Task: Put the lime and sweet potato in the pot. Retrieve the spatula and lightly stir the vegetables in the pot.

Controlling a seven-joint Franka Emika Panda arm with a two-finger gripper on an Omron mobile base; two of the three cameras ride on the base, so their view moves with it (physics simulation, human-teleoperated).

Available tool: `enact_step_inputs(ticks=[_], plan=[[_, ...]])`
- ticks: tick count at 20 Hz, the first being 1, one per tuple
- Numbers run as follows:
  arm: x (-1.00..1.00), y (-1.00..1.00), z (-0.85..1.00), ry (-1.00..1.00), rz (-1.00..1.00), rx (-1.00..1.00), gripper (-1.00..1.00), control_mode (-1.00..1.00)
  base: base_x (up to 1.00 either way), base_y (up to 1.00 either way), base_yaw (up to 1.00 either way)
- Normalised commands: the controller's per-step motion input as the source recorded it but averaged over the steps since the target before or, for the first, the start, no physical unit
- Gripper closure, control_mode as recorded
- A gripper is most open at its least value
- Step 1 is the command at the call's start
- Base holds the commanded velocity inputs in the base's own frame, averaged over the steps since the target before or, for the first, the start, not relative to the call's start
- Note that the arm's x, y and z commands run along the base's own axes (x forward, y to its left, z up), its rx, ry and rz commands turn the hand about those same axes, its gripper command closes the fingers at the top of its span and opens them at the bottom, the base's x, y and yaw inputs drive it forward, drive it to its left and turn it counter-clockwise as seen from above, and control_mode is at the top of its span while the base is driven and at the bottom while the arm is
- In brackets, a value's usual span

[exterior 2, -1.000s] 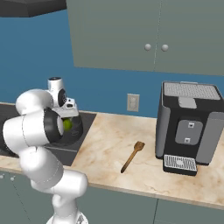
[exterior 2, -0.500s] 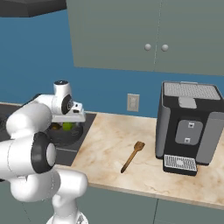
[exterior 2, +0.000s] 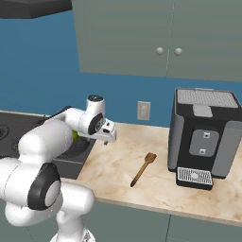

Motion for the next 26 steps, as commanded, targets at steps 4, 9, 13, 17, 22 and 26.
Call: enact_step_inputs(ticks=[4, 9, 13, 17, 22, 26], plan=[[-0.13, -1.00, -0.12, 0.10, -0.24, 0.05, -1.00, -1.00, 0.00, 0.00, 0.00], [-0.11, -0.73, -0.02, 0.23, -0.28, -0.01, -1.00, -1.00, 0.00, 0.00, 0.00], [-0.38, -0.65, -0.10, 0.19, -0.31, 0.00, -1.00, -1.00, 0.00, 0.00, 0.00], [-0.83, -0.81, -0.34, 0.02, -0.17, 0.02, -1.00, -1.00, 0.00, 0.00, 0.00], [-0.63, -0.36, -0.33, -0.01, -0.02, 0.02, -1.00, -1.00, 0.00, 0.00, 0.00], [-0.04, 0.00, -0.26, 0.01, 0.07, -0.02, -1.00, -1.00, 0.00, 0.00, 0.00]])
